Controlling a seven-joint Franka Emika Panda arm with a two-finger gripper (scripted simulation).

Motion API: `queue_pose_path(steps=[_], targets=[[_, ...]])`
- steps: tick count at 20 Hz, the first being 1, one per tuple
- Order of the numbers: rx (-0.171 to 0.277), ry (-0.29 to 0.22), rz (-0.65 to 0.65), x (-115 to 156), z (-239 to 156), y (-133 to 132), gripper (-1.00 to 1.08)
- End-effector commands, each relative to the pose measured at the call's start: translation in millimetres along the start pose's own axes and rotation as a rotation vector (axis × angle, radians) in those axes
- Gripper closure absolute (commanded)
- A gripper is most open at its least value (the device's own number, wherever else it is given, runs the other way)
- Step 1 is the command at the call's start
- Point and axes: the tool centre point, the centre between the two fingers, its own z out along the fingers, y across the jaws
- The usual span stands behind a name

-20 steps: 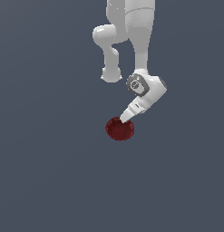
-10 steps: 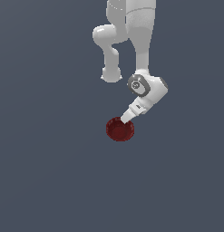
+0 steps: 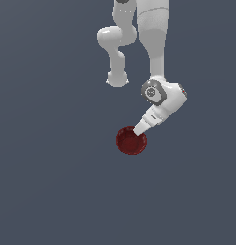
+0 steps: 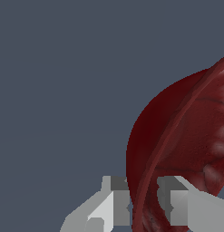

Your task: Pick up the object and move it to a goal position.

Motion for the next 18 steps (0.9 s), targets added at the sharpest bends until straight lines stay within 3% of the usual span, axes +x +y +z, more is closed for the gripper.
queue_pose_path(steps=[1,18], targets=[[0.001,0.002,0.001,14.1,-8.2,6.9,1.08],[0.001,0.002,0.0,106.2,-54.8,49.8,1.08]])
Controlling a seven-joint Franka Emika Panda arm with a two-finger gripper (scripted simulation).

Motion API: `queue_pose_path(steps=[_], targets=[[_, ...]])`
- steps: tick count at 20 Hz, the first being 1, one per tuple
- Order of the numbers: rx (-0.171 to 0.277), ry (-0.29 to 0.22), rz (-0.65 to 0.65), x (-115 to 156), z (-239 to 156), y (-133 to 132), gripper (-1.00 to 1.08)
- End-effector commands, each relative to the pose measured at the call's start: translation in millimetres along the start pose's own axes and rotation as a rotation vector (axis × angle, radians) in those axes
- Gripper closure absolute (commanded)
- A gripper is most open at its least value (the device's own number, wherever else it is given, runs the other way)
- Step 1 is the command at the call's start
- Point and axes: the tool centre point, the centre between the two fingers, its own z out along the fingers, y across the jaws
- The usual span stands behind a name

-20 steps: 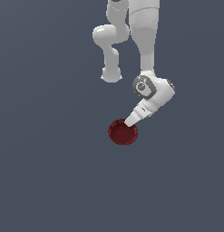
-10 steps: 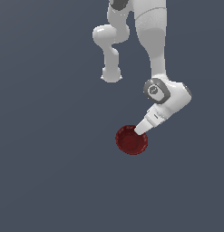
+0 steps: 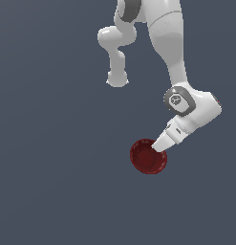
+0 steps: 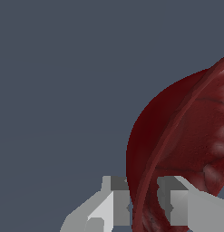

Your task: Pick up the object and move it to a goal position.

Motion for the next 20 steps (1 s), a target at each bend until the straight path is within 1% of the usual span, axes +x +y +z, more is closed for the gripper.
queue_pose_path(steps=[1,10,20], targets=[[-0.001,0.002,0.002,11.8,-7.1,6.7,1.08],[-0.005,0.001,0.002,39.2,-20.3,20.2,1.08],[-0.006,0.0,0.002,48.5,-24.5,25.0,1.08]])
